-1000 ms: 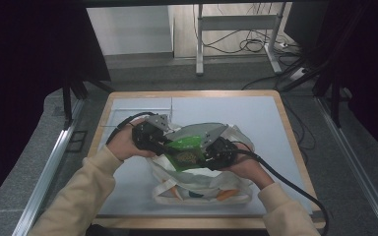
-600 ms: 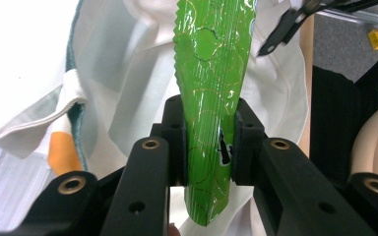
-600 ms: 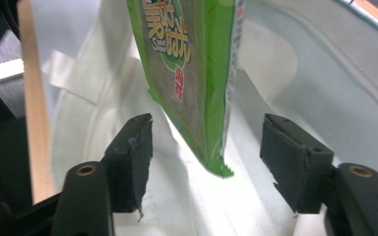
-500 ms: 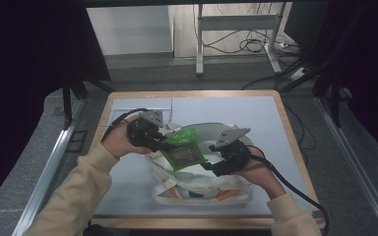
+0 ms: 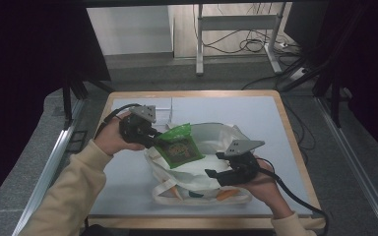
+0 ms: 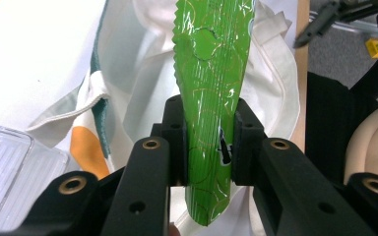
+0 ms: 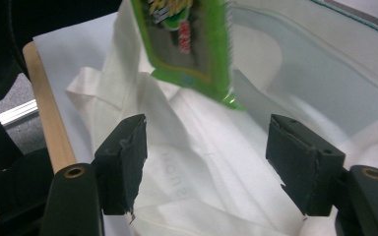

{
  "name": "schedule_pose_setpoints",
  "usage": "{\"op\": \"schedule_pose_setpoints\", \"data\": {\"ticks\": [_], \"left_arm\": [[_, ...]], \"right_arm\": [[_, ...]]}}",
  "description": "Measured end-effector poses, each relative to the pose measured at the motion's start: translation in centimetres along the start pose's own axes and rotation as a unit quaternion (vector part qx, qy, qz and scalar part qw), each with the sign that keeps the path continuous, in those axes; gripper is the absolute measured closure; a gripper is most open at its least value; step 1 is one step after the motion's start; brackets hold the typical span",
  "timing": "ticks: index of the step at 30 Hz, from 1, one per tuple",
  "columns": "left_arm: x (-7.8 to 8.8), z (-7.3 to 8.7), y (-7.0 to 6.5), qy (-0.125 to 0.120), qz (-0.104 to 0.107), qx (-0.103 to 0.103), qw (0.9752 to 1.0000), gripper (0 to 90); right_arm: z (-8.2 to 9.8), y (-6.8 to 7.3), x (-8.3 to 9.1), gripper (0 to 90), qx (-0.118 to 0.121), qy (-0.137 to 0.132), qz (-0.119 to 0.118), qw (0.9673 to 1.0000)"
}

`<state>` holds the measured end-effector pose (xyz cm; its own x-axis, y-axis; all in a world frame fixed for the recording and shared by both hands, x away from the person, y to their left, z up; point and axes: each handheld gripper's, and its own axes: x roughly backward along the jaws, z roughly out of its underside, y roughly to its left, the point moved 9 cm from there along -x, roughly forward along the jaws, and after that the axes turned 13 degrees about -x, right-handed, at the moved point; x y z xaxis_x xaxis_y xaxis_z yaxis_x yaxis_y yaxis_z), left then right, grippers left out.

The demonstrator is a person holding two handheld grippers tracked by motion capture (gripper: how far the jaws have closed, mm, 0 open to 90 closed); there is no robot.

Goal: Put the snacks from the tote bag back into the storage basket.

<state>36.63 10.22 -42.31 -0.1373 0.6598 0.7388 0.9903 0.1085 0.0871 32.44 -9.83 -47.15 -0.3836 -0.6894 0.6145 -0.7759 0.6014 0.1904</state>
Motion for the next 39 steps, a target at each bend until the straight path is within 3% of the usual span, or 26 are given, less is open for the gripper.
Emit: {"op": "schedule_pose_setpoints", "data": {"ticks": [9, 16, 27, 39], "left_arm": [[1.2, -0.3, 0.7, -0.007, -0.012, 0.004, 0.9999, 74.5], [2.2, -0.6, 1.4, -0.013, -0.024, 0.007, 0.9996, 74.6], [3.3, -1.4, 2.2, -0.015, -0.036, 0.008, 0.9992, 74.6], [6.0, -2.0, 3.4, -0.024, -0.059, 0.01, 0.9979, 74.7]], "right_arm": [[0.9, 0.7, 0.3, 31.2, -0.014, 0.002, 0.01, 0.9999], [1.9, -1.0, 1.6, 32.9, -0.041, -0.016, 0.02, 0.9989], [1.7, -1.2, 2.4, 33.4, -0.021, -0.013, 0.024, 0.9994], [1.6, -1.3, 2.4, 33.4, -0.022, -0.012, 0.019, 0.9995]]}}
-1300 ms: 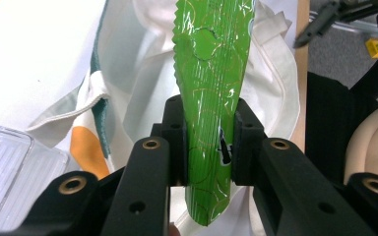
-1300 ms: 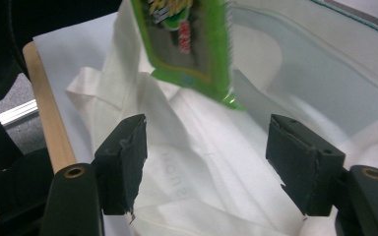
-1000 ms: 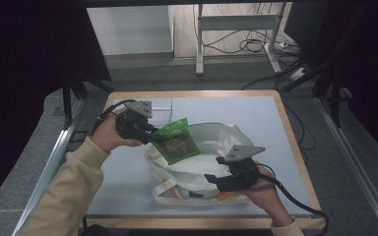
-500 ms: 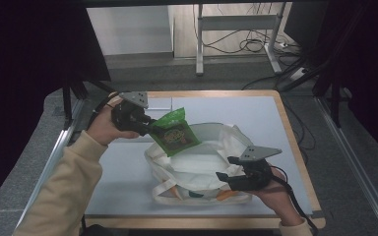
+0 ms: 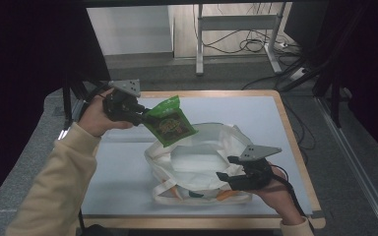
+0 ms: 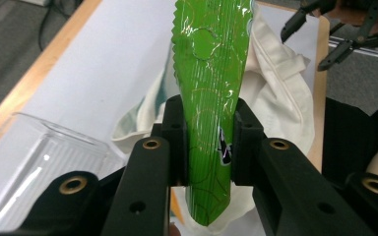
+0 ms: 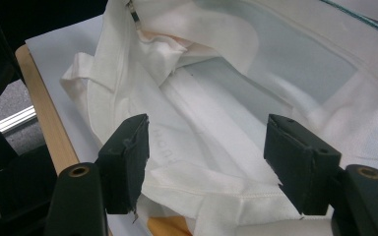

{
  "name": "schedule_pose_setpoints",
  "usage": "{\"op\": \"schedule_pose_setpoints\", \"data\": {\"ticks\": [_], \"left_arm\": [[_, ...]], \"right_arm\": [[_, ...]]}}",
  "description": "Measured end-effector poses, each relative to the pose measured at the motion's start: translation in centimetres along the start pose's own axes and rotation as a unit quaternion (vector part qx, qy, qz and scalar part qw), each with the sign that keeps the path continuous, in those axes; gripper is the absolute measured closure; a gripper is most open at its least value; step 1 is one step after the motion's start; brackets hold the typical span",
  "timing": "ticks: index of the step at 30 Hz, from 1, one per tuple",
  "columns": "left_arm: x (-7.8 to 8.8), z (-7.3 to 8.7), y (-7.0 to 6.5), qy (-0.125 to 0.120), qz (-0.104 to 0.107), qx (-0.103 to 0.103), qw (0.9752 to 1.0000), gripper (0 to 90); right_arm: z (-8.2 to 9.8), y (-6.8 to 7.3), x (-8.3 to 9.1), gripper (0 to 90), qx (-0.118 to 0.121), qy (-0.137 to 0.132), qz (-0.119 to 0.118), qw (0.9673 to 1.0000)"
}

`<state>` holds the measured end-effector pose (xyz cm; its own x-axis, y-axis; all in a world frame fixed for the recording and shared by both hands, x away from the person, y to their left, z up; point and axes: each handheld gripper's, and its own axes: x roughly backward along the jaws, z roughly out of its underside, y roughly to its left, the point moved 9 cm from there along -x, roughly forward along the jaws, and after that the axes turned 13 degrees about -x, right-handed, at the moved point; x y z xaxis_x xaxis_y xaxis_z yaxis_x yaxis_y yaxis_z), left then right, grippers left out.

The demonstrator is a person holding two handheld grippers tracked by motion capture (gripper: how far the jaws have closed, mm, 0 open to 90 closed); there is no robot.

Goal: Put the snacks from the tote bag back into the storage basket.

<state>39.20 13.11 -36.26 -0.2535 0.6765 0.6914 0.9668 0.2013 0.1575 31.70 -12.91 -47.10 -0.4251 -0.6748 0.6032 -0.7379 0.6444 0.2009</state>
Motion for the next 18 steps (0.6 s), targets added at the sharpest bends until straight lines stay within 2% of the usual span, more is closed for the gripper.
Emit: {"op": "schedule_pose_setpoints", "data": {"ticks": [5, 11, 18], "left_arm": [[0.6, 0.0, 1.1, 0.003, -0.008, 0.002, 1.0, 74.7], [1.0, 0.2, 2.8, -0.002, -0.013, 0.015, 0.9998, 74.7], [1.4, 0.7, 4.5, 0.006, -0.023, 0.025, 0.9994, 74.8]], "right_arm": [[-0.2, 0.1, -0.1, 33.4, 0.003, -0.001, -0.007, 1.0], [-0.2, -0.1, -0.2, 33.4, 0.003, 0.001, -0.003, 1.0], [-0.1, -0.1, -0.5, 33.4, 0.003, 0.004, -0.006, 1.0]]}}
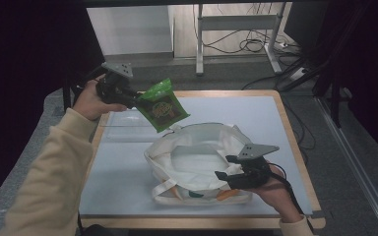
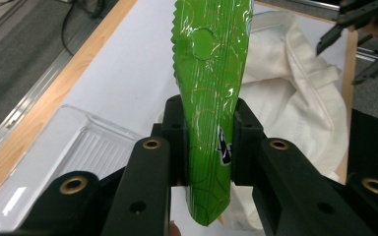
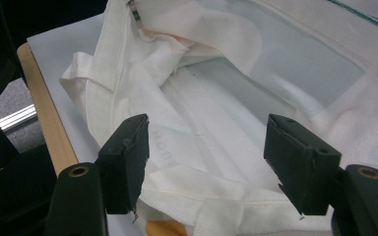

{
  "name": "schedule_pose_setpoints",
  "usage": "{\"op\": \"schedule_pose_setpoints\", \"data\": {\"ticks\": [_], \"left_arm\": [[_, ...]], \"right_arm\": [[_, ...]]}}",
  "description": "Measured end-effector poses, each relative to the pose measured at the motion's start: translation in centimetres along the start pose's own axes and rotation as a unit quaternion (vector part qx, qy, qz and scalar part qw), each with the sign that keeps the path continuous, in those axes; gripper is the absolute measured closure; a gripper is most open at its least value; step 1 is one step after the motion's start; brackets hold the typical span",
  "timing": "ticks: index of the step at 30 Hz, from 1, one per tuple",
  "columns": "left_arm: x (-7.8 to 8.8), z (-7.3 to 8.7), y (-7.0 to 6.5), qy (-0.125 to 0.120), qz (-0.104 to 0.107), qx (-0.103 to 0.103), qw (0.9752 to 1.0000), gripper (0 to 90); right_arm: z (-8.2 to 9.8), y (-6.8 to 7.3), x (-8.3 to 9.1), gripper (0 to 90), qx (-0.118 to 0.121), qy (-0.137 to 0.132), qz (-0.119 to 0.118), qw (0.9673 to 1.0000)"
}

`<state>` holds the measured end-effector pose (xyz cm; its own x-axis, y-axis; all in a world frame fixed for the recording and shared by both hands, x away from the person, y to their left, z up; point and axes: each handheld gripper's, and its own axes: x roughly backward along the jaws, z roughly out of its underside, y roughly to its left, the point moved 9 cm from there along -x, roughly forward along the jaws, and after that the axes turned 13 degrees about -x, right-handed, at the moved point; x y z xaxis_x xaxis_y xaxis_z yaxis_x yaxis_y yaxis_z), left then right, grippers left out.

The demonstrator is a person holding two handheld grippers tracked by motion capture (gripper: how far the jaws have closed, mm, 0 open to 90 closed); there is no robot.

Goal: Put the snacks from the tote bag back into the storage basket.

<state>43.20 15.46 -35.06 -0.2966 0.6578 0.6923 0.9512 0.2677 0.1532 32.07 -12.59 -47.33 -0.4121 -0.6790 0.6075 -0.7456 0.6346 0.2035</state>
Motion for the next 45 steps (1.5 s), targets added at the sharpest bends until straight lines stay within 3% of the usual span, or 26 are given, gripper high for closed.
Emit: {"op": "schedule_pose_setpoints", "data": {"ticks": [21, 25, 32, 45], "left_arm": [[0.6, 1.2, 3.4, 0.01, -0.025, 0.02, 0.9994, 74.9], [0.3, 1.8, 4.0, 0.025, -0.035, 0.025, 0.9988, 74.9], [-0.1, 2.5, 4.9, 0.031, -0.039, 0.029, 0.9984, 75.0], [-1.8, 4.8, 7.7, 0.049, -0.036, 0.033, 0.9976, 74.9]], "right_arm": [[0.0, -0.2, 0.2, 33.3, -0.005, -0.002, -0.003, 1.0], [0.2, -0.2, 0.1, 33.3, -0.005, 0.0, -0.002, 1.0], [0.1, -0.2, 0.1, 33.3, 0.001, -0.001, 0.001, 1.0], [0.2, -0.1, -0.3, 33.2, 0.004, 0.001, 0.009, 1.0]]}}
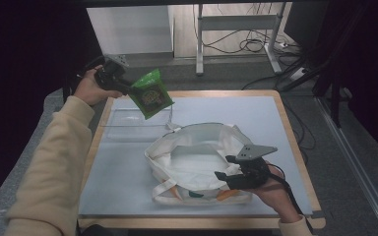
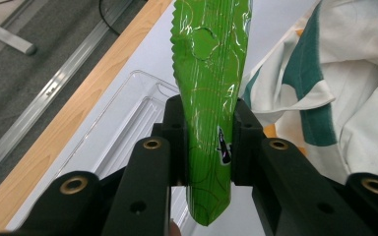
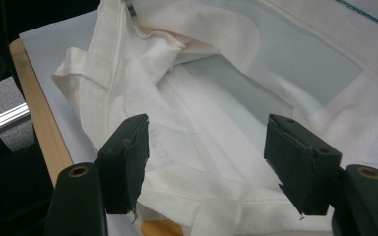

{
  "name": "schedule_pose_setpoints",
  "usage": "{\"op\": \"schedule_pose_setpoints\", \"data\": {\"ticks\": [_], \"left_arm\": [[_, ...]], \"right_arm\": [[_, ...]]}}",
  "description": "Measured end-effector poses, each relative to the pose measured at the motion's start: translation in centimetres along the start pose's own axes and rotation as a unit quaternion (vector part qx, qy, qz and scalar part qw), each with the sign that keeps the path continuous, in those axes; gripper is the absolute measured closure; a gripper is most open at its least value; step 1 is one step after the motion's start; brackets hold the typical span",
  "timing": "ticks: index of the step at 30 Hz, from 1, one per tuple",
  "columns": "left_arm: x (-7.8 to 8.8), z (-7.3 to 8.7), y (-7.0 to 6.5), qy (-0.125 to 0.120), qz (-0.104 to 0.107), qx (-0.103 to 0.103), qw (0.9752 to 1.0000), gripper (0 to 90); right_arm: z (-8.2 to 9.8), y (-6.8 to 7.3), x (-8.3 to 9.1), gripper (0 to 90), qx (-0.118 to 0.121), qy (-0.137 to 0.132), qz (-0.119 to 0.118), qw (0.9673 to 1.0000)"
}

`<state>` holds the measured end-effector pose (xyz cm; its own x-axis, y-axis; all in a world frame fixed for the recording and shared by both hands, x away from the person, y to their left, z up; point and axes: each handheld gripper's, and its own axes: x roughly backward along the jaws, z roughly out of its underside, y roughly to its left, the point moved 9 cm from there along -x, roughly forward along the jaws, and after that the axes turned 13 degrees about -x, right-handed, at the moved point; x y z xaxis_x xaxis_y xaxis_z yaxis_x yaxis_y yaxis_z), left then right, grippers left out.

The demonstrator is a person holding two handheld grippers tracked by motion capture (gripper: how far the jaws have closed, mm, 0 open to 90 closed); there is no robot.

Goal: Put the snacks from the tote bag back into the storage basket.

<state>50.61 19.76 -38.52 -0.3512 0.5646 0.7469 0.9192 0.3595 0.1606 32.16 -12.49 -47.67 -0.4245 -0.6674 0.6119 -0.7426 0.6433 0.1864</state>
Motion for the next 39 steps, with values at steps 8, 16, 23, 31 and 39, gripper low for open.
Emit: {"op": "schedule_pose_setpoints", "data": {"ticks": [8, 16, 23, 31, 39], "left_arm": [[-1.3, 1.7, 1.7, 0.012, -0.007, 0.014, 0.9998, 75.0], [-3.0, 3.6, 3.2, 0.047, -0.017, 0.029, 0.9983, 75.0], [-4.7, 4.5, 4.1, 0.073, -0.018, 0.039, 0.9964, 75.0], [-7.2, 4.8, 4.4, 0.101, -0.002, 0.028, 0.9945, 75.0], [-9.6, 4.9, 4.6, 0.123, 0.006, 0.018, 0.9923, 74.9]], "right_arm": [[-0.3, 0.3, 0.1, 33.3, 0.002, -0.003, -0.003, 1.0], [-0.1, 0.3, -0.1, 33.2, 0.002, -0.001, -0.004, 1.0], [0.0, 0.3, -0.1, 33.2, 0.003, 0.0, -0.005, 1.0], [0.2, 0.2, -0.3, 33.2, 0.003, 0.005, -0.003, 1.0], [0.2, 0.1, -0.3, 33.2, 0.002, 0.006, -0.001, 1.0]]}}
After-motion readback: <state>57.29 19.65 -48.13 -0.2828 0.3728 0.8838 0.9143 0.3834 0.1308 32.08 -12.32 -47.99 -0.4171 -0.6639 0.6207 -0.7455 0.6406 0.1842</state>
